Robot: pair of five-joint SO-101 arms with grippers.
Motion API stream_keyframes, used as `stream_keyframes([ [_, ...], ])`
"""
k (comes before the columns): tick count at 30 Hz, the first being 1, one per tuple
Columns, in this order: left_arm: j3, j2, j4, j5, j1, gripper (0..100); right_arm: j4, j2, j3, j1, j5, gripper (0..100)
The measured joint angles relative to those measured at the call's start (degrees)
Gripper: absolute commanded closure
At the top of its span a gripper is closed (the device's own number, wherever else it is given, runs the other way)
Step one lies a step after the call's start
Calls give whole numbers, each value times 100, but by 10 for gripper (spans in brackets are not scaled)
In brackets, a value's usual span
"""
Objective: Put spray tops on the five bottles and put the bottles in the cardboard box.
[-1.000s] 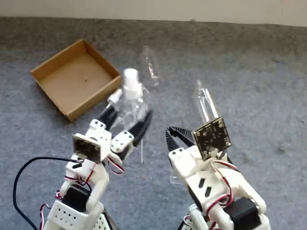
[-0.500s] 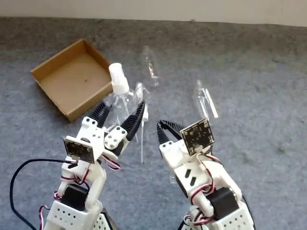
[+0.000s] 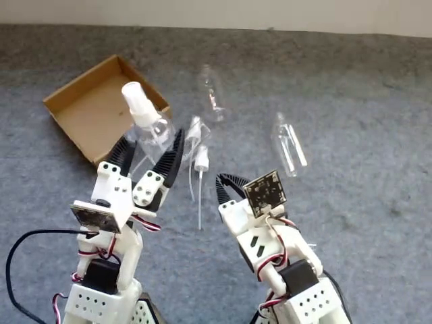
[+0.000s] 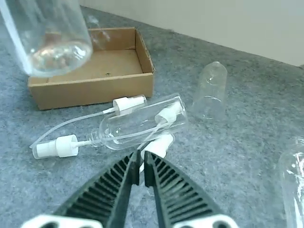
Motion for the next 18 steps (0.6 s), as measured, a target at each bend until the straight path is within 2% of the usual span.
stream_keyframes([
  [7,-141,0,0,-738,-9,965,-246,0,316,0,0,993],
  [13,-369,0,0,-791,-9,966,-246,0,316,-35,0,993],
  [18,-369,0,0,-791,-9,966,-255,-9,510,-721,0,993],
])
